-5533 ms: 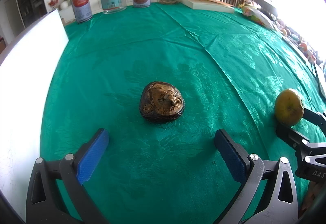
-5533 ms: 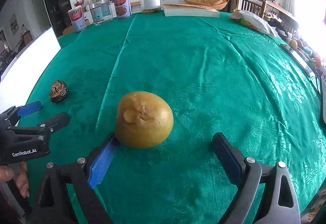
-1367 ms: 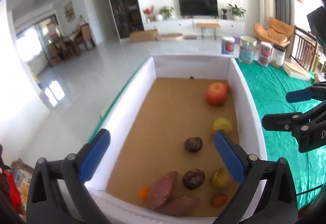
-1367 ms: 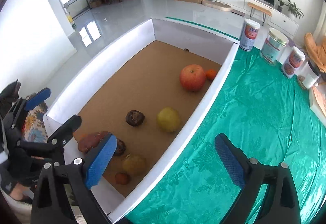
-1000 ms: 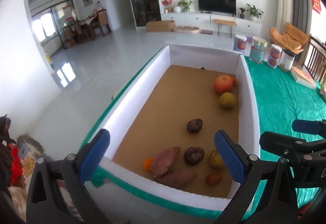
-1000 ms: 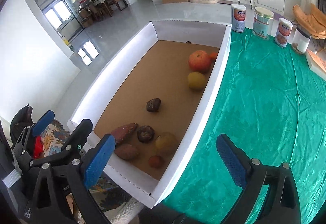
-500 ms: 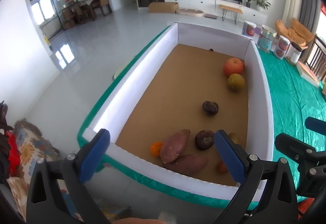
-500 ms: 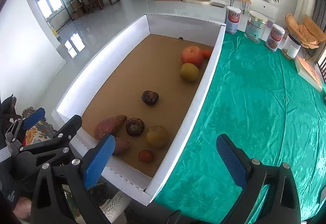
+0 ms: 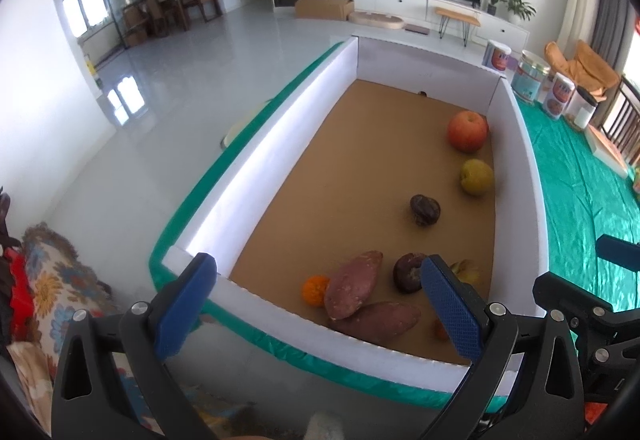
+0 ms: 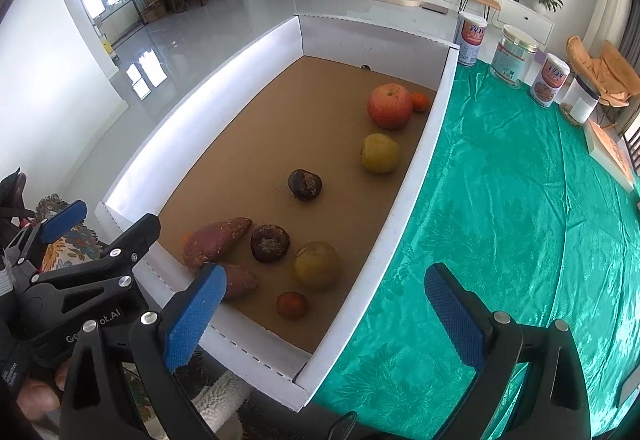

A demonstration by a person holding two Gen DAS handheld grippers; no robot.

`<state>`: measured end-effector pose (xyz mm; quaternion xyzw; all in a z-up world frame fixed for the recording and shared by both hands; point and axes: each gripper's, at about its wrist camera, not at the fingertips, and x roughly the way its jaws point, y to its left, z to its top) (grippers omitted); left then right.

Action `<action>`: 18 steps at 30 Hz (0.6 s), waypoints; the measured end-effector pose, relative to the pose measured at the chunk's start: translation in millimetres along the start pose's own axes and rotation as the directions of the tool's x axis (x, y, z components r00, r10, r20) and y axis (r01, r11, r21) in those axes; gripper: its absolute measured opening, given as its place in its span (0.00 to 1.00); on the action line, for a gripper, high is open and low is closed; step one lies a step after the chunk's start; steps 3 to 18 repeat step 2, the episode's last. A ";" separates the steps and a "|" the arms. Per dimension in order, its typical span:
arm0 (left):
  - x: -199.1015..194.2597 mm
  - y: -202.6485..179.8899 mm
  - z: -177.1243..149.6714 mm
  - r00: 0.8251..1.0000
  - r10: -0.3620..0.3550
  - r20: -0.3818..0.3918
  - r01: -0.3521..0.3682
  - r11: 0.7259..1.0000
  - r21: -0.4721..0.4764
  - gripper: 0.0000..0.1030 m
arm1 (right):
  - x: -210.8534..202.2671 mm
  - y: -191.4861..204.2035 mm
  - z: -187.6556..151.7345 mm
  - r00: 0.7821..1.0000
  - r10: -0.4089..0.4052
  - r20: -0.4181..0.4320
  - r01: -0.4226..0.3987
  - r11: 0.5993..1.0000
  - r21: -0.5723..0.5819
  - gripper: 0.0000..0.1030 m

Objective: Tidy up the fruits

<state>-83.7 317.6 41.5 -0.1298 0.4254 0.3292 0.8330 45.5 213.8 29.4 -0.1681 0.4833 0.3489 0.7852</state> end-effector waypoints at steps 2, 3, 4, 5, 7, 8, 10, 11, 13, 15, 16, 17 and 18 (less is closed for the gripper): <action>0.5 0.0 -0.6 1.000 0.006 0.000 -0.006 1.000 0.005 0.99 | -0.2 1.7 0.1 1.000 -0.002 0.002 0.002 1.000 -0.003 0.96; 0.5 0.0 -0.6 1.000 0.006 0.000 -0.006 1.000 0.005 0.99 | -0.2 1.7 0.1 1.000 -0.002 0.002 0.002 1.000 -0.003 0.96; 0.5 0.0 -0.6 1.000 0.006 0.000 -0.006 1.000 0.005 0.99 | -0.2 1.7 0.1 1.000 -0.002 0.002 0.002 1.000 -0.003 0.96; 0.5 0.0 -0.6 1.000 0.006 0.000 -0.006 1.000 0.005 0.99 | -0.2 1.7 0.1 1.000 -0.002 0.002 0.002 1.000 -0.003 0.96; 0.5 0.0 -0.6 1.000 0.006 0.000 -0.006 1.000 0.005 0.99 | -0.2 1.7 0.1 1.000 -0.002 0.002 0.002 1.000 -0.003 0.96; 0.5 0.0 -0.6 1.000 0.006 0.000 -0.006 1.000 0.005 0.99 | -0.2 1.7 0.1 1.000 -0.002 0.002 0.002 1.000 -0.003 0.96; 0.5 0.0 -0.6 1.000 0.006 0.000 -0.006 1.000 0.005 0.99 | -0.2 1.7 0.1 1.000 -0.002 0.002 0.002 1.000 -0.003 0.96; 0.5 0.0 -0.6 1.000 0.006 0.000 -0.006 1.000 0.005 0.99 | -0.2 1.7 0.1 1.000 -0.002 0.002 0.002 1.000 -0.003 0.96; 0.5 0.0 -0.6 1.000 0.006 0.000 -0.006 1.000 0.005 0.99 | -0.2 1.7 0.1 1.000 -0.002 0.002 0.002 1.000 -0.003 0.96; 0.5 0.0 -0.6 1.000 0.006 0.000 -0.006 1.000 0.005 0.99 | -0.2 1.7 0.1 1.000 -0.002 0.002 0.002 1.000 -0.003 0.96; 0.5 0.0 -0.6 1.000 0.006 0.000 -0.006 1.000 0.005 0.99 | -0.2 1.7 0.1 1.000 -0.002 0.002 0.002 1.000 -0.003 0.96; 0.5 0.0 -0.6 1.000 0.006 0.000 -0.006 1.000 0.005 0.99 | -0.2 1.7 0.1 1.000 -0.002 0.002 0.002 1.000 -0.003 0.96; 0.5 0.0 -0.6 1.000 0.006 0.000 -0.006 1.000 0.005 0.99 | -0.2 1.7 0.1 1.000 -0.002 0.002 0.002 1.000 -0.003 0.96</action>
